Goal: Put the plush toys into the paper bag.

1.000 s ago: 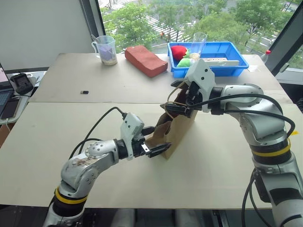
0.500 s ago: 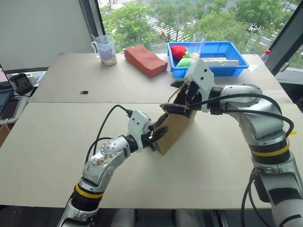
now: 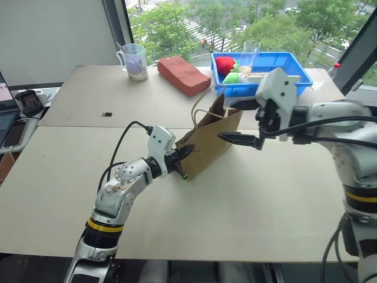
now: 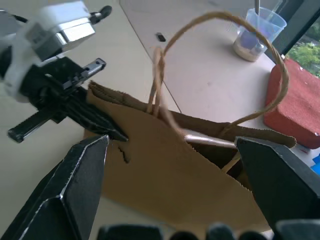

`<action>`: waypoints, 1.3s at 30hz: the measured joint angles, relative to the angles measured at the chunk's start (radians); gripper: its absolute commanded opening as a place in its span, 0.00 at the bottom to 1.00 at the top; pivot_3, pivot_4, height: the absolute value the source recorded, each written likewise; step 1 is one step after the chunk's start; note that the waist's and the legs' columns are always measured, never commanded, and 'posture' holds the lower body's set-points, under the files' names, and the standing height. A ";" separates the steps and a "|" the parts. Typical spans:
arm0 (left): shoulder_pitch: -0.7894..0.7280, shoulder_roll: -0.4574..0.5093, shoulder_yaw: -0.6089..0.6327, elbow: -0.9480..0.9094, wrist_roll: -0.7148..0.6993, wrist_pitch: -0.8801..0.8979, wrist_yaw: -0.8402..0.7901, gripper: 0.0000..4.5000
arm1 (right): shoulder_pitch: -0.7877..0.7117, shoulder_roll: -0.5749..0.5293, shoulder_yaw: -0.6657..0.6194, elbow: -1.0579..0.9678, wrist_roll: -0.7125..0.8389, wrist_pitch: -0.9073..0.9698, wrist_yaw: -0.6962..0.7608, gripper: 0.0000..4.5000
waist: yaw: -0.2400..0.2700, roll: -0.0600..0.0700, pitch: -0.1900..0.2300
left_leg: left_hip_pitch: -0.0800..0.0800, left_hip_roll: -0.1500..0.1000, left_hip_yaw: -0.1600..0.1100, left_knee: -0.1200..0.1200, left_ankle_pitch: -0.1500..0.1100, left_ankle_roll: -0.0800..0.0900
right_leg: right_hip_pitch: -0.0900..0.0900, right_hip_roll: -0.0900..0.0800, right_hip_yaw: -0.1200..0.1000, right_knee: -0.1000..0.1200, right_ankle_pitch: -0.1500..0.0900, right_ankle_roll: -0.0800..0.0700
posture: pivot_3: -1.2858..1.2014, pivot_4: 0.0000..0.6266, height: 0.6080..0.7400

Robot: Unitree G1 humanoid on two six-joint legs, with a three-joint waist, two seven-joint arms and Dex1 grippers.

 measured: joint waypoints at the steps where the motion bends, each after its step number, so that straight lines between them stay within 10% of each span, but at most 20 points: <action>1: -0.005 0.027 0.006 0.010 -0.002 -0.015 -0.039 0.00 | 0.004 -0.024 -0.020 -0.009 0.028 0.016 0.021 1.00 | 0.001 0.000 0.000 | 0.000 0.000 0.000 0.000 0.000 0.000 | 0.000 0.000 0.000 0.000 0.000 0.000 | 0.52 0.24 1.00; 11: -0.130 0.242 0.018 0.270 -0.106 -0.232 -0.666 0.00 | -0.004 -0.273 -0.270 0.086 0.299 0.216 0.153 1.00 | 0.005 0.000 0.000 | 0.000 0.001 0.003 0.000 0.000 0.000 | 0.001 0.000 0.000 -0.001 0.000 0.000 | 0.52 0.24 1.00; 18: -0.239 0.134 -0.068 0.582 0.005 -0.468 -0.854 0.00 | -0.002 -0.282 -0.257 0.105 0.337 0.223 0.140 1.00 | 0.003 0.000 0.000 | -0.001 0.001 0.004 0.001 0.000 0.000 | 0.000 0.000 0.001 0.001 0.000 0.000 | 0.52 0.24 1.00; 28: -0.246 0.242 -0.014 0.509 0.004 -0.393 -0.866 0.98 | 0.020 -0.307 -0.225 0.114 0.321 0.187 0.124 1.00 | -0.006 0.000 0.000 | -0.001 0.001 0.003 0.001 -0.001 0.002 | -0.001 0.000 0.001 0.003 0.000 0.000 | 0.52 0.24 1.00; 39: -0.199 0.523 0.169 0.172 -0.026 -0.027 -0.590 0.99 | 0.351 -0.353 -0.384 0.124 0.251 0.069 0.140 1.00 | 0.004 0.000 0.000 | 0.000 0.002 0.004 0.001 -0.001 0.002 | 0.000 0.000 0.001 0.000 0.000 0.001 | 0.52 0.24 1.00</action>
